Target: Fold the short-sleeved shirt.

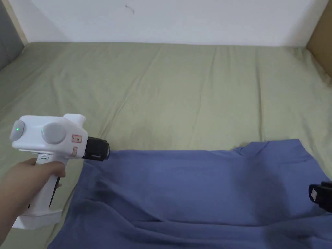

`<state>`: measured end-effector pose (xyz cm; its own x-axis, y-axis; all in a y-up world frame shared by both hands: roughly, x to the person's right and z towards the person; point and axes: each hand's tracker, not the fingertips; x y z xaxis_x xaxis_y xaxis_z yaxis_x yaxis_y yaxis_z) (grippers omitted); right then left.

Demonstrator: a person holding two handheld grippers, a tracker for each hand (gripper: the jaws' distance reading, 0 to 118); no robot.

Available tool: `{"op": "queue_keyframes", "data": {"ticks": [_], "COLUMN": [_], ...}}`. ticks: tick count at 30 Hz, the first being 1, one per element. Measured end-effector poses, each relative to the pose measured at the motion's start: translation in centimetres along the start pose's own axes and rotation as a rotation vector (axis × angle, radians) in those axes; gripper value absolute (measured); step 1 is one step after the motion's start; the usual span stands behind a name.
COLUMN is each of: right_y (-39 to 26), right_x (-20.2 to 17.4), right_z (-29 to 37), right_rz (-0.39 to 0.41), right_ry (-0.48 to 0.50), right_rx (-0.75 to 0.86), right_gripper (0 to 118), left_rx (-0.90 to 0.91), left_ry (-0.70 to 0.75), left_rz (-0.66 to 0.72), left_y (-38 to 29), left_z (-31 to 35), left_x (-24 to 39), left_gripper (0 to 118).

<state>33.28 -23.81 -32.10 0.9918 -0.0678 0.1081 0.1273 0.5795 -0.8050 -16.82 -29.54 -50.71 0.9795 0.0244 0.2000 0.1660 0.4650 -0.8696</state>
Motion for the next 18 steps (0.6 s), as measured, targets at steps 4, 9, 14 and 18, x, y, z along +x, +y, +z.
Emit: {"op": "queue_keyframes", "data": {"ticks": [4, 9, 14, 18], "right_y": [0.4, 2.7, 8.4, 13.4], "right_x": [1.5, 3.6, 5.6, 6.9], "right_z": [-1.4, -2.7, -5.7, -10.4], "right_rz": [-0.028, -0.043, -0.040, -0.100], "right_ry": [-0.009, -0.020, -0.024, -0.039], "right_rx": [-0.016, -0.007, 0.051, 0.047], "right_gripper": [1, 1, 12, 105], "left_rx": [-0.079, 0.039, 0.096, 0.123], "left_ry": [0.017, -0.083, -0.147, -0.170], "left_rz": [-0.061, -0.051, -0.005, 0.025], "left_y": [2.2, 1.2, 1.7, 1.3], "left_z": [-4.6, -1.2, 2.5, 5.3], "left_x": [-3.4, -3.4, -2.4, -1.3], "left_gripper": [87, 1, 1, 1]}}
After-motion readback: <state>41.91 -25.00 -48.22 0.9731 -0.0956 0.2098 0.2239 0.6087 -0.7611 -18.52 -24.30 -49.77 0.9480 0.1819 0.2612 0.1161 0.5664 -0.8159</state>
